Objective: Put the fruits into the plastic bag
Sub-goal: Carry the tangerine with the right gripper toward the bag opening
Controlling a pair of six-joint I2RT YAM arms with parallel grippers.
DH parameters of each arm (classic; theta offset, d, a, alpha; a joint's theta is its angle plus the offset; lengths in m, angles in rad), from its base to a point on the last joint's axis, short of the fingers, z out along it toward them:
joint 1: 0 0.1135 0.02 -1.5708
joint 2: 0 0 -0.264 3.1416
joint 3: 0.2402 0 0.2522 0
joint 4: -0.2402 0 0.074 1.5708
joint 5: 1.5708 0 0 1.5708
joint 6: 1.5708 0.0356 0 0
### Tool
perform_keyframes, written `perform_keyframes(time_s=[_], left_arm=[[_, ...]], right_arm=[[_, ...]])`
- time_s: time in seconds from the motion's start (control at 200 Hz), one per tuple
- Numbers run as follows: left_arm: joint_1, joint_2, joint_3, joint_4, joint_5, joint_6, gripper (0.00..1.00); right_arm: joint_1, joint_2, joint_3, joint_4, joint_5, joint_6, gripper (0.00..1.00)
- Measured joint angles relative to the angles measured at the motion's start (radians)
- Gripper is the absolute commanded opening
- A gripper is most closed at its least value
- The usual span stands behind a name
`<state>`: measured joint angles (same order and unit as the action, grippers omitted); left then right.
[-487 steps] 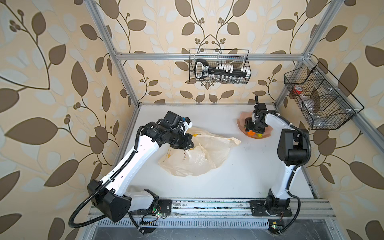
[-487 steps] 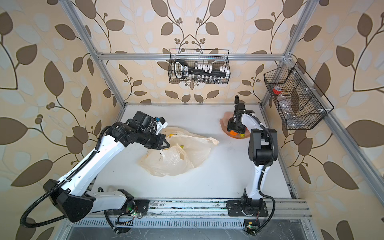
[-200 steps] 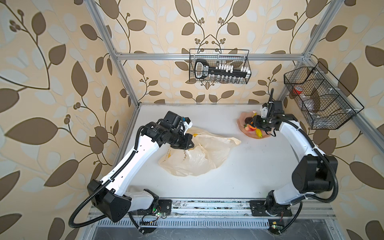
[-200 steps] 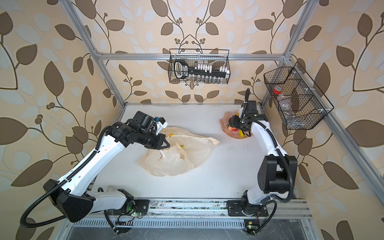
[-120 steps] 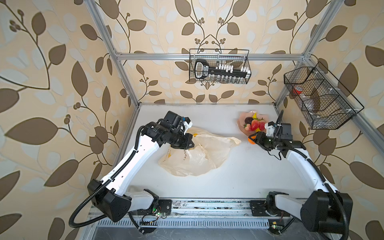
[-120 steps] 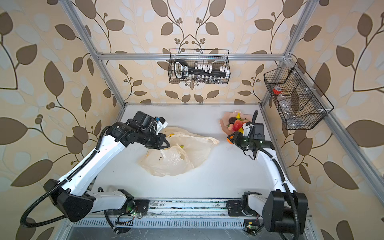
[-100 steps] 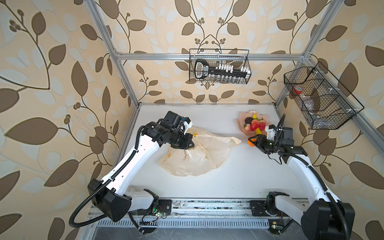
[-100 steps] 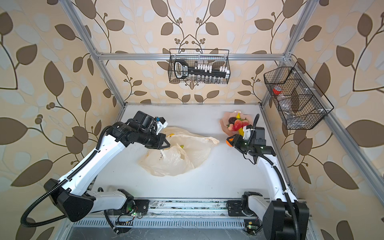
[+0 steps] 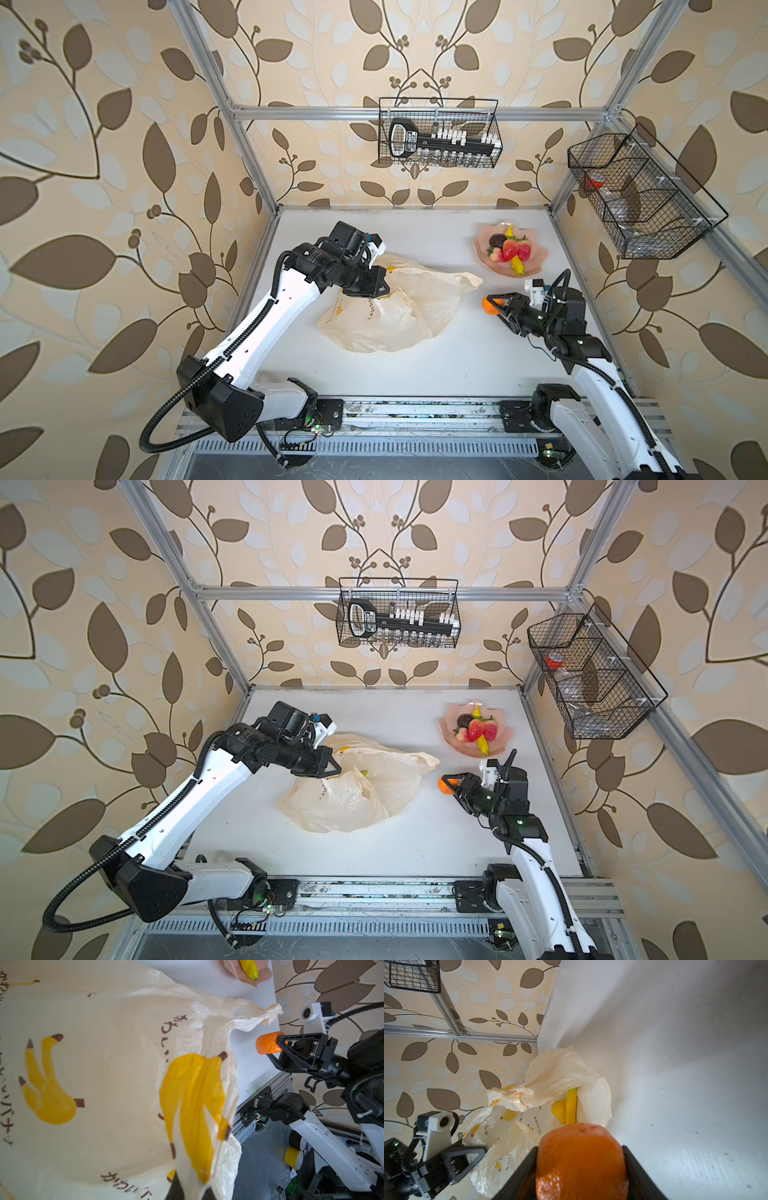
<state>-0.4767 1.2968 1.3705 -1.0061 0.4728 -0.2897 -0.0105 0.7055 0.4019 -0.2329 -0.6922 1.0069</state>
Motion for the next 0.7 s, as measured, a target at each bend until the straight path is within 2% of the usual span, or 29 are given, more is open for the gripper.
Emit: perform_keyframes(time_s=[0.2,0.335,0.475,0.7], left_arm=[[0.000,0.000,-0.003,0.008,0.002,-0.006,0.00],[0.000,0.000,-0.014,0.013,0.011,-0.010,0.00],[0.000,0.000,-0.018,0.014,0.018,-0.016,0.00],[0.000,0.000,-0.020,0.015,0.019,-0.020,0.00]], right_arm=[[0.231,-0.078,-0.104,0.163,0.039,0.210,0.31],[0.367,-0.058,-0.155,0.299,0.105,0.327,0.31],[0.455,0.060,-0.164,0.456,0.168,0.404,0.31],[0.532,0.323,-0.152,0.713,0.217,0.466,0.29]])
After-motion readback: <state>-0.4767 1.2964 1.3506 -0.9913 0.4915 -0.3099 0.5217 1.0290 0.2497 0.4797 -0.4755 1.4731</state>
